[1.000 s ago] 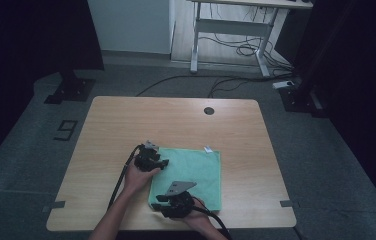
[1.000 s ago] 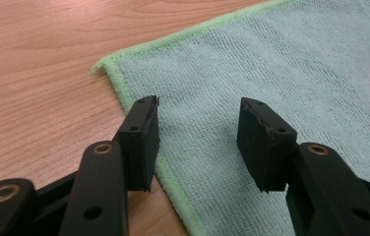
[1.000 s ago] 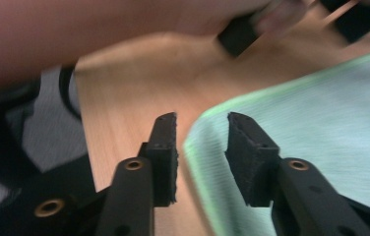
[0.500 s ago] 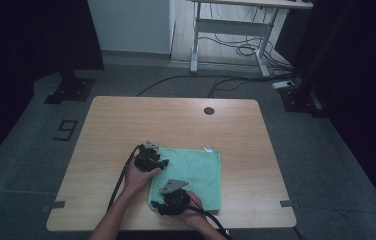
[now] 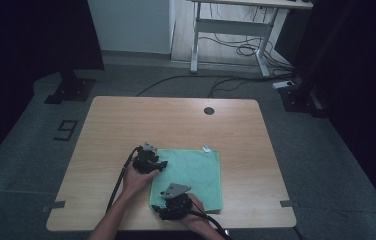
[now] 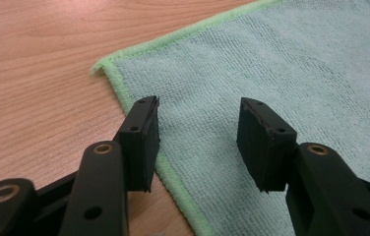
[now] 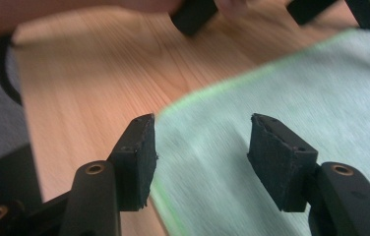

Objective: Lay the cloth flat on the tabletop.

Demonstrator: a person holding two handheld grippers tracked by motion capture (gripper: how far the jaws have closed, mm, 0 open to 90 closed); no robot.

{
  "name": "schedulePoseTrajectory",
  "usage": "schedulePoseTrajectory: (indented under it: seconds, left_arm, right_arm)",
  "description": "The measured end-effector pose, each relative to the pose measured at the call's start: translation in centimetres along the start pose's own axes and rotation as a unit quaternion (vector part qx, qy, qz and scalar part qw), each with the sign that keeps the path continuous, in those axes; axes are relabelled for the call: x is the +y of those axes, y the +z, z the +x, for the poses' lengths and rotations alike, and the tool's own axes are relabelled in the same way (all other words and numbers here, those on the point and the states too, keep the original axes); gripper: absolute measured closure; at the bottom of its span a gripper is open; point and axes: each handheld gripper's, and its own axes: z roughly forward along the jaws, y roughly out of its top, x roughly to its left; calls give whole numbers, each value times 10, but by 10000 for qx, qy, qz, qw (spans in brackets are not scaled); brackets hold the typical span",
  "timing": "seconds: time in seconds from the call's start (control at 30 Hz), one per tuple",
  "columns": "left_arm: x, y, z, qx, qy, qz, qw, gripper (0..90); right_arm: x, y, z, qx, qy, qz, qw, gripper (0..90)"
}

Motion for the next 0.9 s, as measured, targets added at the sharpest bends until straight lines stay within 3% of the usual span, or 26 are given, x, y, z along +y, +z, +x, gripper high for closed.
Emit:
schedulePoseTrajectory:
  seconds: [0.07, 0.13, 0.17, 0.37, 0.53, 0.63, 0.77, 0.9]
  left_arm:
    - [0, 0, 1, -21, -23, -14, 10000, 510]
    - [0, -1, 1, -43, -41, -1, 10000, 511]
    - [0, -1, 2, -58, -55, 19, 10000, 510]
    - [-2, -3, 3, -86, -67, 9, 9999, 511]
    - [0, -2, 4, -107, -140, 16, 9998, 509]
    - [4, -1, 6, -138, -87, 93, 9998, 498]
    - [7, -6, 12, -81, -185, -139, 9997, 495]
    - [12, -11, 20, 51, -201, -258, 9995, 498]
  right_arm:
    - [4, 6, 4, 33, -73, 65, 9999, 432]
    - [5, 14, 6, -131, -173, 251, 9994, 446]
    - [5, 15, 4, -162, -169, 217, 9995, 460]
    - [-8, -2, -14, -4, 337, 54, 9994, 465]
    - [-13, -10, -13, 7, 179, 100, 9998, 455]
    - [-11, -11, -15, 4, 248, 61, 9997, 449]
    - [-2, -19, -13, 28, 235, -267, 9994, 436]
    - [7, -22, -9, -58, 82, -334, 9994, 431]
